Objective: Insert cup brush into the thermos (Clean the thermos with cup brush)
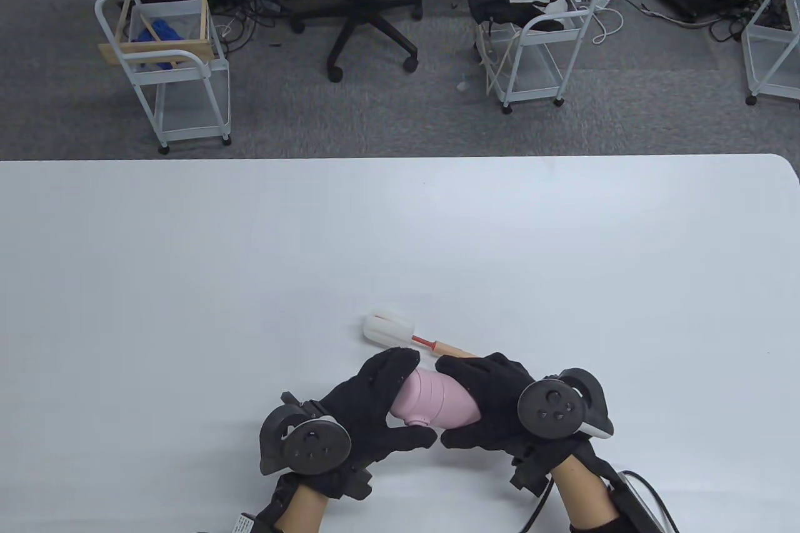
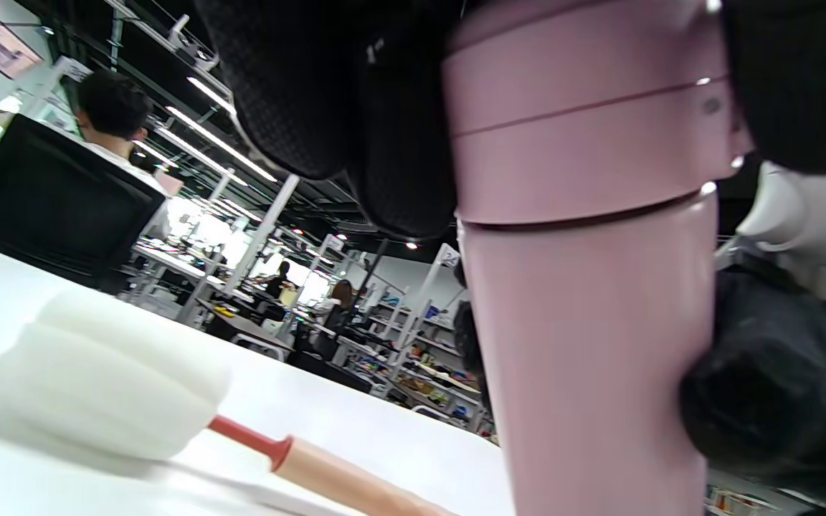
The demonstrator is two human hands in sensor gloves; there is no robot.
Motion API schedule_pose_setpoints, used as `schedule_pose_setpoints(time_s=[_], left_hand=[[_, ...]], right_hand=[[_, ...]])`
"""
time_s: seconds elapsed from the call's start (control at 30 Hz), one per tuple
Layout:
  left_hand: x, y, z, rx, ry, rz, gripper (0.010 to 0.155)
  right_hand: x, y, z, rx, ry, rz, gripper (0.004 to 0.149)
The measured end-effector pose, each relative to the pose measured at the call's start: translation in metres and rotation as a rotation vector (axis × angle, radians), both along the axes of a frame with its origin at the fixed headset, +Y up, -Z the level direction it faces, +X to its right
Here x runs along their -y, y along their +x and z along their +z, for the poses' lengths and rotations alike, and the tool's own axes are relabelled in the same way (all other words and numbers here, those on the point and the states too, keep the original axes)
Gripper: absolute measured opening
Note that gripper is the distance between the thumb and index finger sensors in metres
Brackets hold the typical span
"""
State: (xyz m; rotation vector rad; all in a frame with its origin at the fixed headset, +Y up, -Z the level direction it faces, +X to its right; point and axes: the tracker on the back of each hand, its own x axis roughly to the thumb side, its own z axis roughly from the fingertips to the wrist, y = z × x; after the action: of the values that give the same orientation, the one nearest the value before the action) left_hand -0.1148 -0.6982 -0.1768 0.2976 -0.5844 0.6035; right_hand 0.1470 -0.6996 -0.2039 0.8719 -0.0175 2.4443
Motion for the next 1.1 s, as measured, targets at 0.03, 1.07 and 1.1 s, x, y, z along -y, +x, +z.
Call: schedule_pose_setpoints(time_s=[0.03,1.07,1.1], left_hand=[[0.001,0.0,0.0,-0.027,0.004,-0.013,0.091],[0.003,-0.007,-0.008,0.151,-0.189,0.089,0.084],[0.003,-0.006,-0.009,0.164,-0.203,0.082,0.082]], right_hand=[[0.0,-0.001,0.001,0.013,0.014,0.01,0.087],[0.007,0.0,-0.001,0.025,0.016,-0.093,0.084],[0.008,-0.001,0.0,0.019,0.017,-0.087,0.084]])
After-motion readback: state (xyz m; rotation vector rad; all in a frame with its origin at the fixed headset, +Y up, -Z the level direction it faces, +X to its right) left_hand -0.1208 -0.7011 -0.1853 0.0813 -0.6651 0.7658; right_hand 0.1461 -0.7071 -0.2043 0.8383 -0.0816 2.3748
